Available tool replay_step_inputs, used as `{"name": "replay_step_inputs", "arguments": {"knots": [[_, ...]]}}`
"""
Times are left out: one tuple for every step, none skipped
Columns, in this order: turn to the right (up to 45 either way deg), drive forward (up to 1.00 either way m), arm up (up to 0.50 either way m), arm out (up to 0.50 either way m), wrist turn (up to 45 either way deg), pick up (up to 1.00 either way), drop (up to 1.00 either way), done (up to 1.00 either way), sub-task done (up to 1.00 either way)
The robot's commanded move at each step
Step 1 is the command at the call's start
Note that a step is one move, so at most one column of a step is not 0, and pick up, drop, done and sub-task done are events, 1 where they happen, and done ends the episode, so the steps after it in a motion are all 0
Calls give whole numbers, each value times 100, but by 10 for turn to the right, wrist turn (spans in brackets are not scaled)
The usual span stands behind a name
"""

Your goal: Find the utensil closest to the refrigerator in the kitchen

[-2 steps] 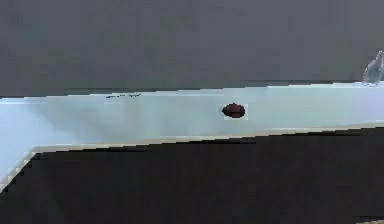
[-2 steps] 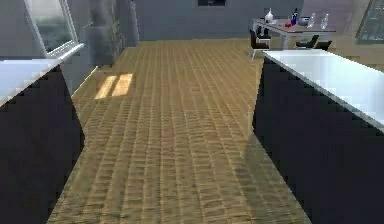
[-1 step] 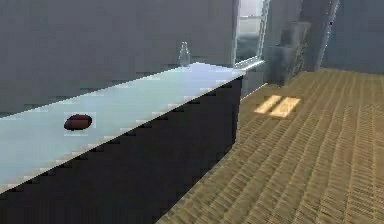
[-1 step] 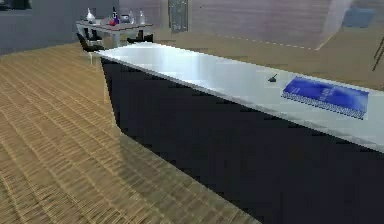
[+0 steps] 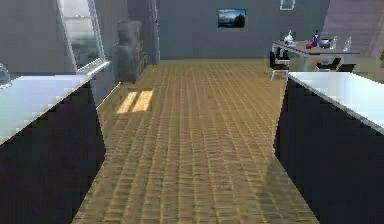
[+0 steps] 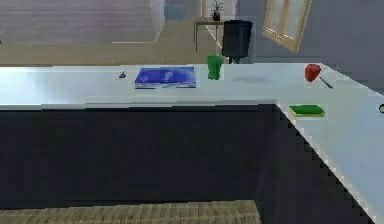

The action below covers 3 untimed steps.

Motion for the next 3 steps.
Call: {"name": "replay_step_inputs", "arguments": {"knots": [[0,100,0,0,0,0,0,0,0],[0,100,0,0,0,0,0,0,0],[240,0,0,0,0,0,0,0,0]]}}
